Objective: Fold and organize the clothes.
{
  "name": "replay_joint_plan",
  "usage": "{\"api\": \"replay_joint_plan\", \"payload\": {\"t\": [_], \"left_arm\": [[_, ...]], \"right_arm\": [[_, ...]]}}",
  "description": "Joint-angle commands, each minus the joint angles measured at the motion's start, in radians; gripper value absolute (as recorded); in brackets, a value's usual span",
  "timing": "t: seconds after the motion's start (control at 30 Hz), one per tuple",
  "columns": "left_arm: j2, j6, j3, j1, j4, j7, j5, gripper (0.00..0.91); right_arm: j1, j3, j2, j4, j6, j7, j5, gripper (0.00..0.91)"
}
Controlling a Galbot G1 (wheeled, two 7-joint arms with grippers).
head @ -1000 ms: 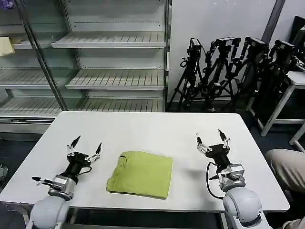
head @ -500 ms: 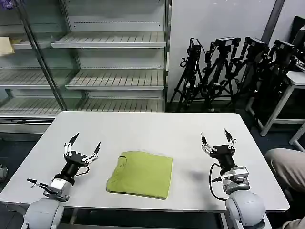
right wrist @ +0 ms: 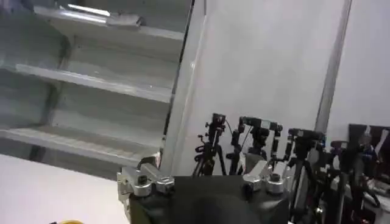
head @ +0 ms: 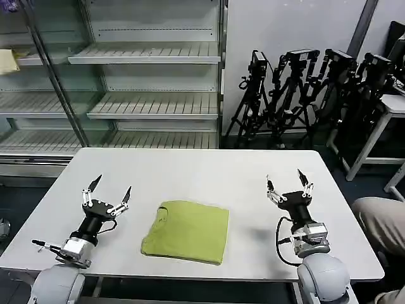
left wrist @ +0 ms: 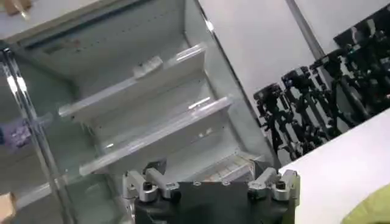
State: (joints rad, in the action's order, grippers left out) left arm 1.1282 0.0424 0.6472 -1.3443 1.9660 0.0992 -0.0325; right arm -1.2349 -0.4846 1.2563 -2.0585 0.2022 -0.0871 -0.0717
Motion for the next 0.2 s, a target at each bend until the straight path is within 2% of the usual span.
{"api": "replay_joint_plan", "payload": {"t": [0.03,0.2], "left_arm": [[-0.008,-0.017,0.024,-0.032,0.035,-0.024,-0.05,0.907],[-0.015,-0.017,0.036,-0.042,0.049,-0.029,-0.043,0.907]], "right_arm": [[-0.005,-0.003,-0.005,-0.021,-0.013,0.0,0.015,0.907],[-0.004,0.001,0.0,-0.013,-0.016,-0.002,0.024,0.907]]}}
